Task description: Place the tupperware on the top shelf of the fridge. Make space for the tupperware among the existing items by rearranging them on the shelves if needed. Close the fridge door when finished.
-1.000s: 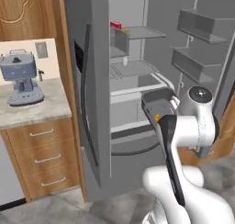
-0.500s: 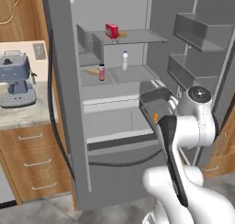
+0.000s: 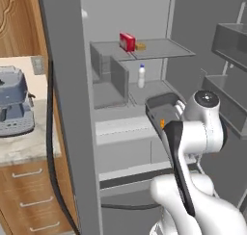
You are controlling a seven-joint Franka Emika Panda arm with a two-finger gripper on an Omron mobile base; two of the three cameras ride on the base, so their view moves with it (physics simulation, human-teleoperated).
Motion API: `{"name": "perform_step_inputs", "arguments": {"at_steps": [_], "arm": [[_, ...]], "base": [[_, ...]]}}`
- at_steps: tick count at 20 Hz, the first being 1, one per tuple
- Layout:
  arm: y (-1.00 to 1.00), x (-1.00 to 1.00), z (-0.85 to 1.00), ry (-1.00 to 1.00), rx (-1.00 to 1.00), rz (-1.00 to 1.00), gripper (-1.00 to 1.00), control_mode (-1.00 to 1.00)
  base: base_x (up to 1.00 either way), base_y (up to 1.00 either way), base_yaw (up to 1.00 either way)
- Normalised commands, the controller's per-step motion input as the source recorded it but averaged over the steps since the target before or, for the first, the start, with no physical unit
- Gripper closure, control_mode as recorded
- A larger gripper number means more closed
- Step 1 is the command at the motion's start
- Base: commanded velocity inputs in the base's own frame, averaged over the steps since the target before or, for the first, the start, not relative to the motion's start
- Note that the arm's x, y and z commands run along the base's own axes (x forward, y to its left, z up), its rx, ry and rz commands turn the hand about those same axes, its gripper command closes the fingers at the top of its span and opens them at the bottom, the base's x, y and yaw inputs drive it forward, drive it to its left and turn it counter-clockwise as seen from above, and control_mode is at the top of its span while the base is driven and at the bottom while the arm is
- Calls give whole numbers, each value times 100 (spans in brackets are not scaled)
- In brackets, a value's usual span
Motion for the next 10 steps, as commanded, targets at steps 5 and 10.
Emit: {"name": "perform_step_inputs", "arguments": {"at_steps": [5, 10], "arm": [[0, 0, 0, 0, 0, 0, 100, 100], [0, 0, 0, 0, 0, 0, 100, 100]], "base": [[27, 11, -20], [0, 41, -42]]}}
